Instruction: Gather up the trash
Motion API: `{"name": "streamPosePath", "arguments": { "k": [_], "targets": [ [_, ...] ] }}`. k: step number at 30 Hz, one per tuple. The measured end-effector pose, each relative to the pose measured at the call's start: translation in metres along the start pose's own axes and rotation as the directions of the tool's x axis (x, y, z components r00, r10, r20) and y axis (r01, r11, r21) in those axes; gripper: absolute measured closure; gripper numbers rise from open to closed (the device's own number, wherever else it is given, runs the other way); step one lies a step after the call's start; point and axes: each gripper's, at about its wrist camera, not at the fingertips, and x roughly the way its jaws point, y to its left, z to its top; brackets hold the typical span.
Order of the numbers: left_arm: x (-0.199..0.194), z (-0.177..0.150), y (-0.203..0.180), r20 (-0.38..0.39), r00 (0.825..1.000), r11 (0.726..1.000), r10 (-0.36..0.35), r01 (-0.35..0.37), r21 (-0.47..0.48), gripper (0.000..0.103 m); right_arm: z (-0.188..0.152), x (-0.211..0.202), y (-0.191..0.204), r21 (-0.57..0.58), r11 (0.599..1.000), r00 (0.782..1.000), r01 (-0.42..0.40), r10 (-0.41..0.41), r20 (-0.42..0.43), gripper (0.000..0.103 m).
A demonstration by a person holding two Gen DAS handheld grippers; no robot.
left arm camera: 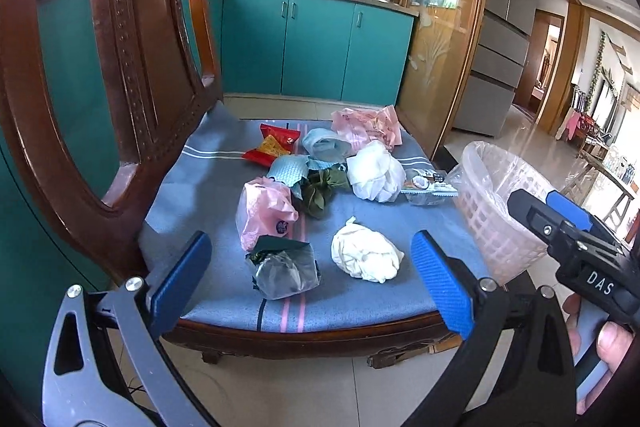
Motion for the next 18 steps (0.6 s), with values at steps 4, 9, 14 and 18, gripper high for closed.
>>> {"name": "streamPosePath", "arguments": {
  "k": [4,9,14,18],
  "targets": [
    [0.0004,0.0003,-0.0037,0.001,1.000,1.000,-0.002,0.002,0.008,0.003,0.0009,-0.0017,-0.0021,-0.002,1.000,1.000,0.001,-0.001,0.003,0.006],
    [0.0027,-0.0001,-0.0045,-0.003,1.000,1.000,0.001,-0.001,0.011,0.004,0.0007,-0.0030,-0.0038,0.001,1.000,1.000,0.001,-0.001,0.005,0.006],
    [0.0037,-0.0003,-0.0036,-0.005,1.000,1.000,0.002,-0.002,0.011,0.004,0.0007,-0.0037,-0.0032,-0.002,1.000,1.000,0.001,-0.001,0.006,0.006],
    [0.0041,-0.0003,-0.0033,-0.008,1.000,1.000,0.002,-0.002,0.009,0.003,0.0005,-0.0033,-0.0033,-0.002,1.000,1.000,0.001,-0.001,0.005,0.006]
  ]
}}
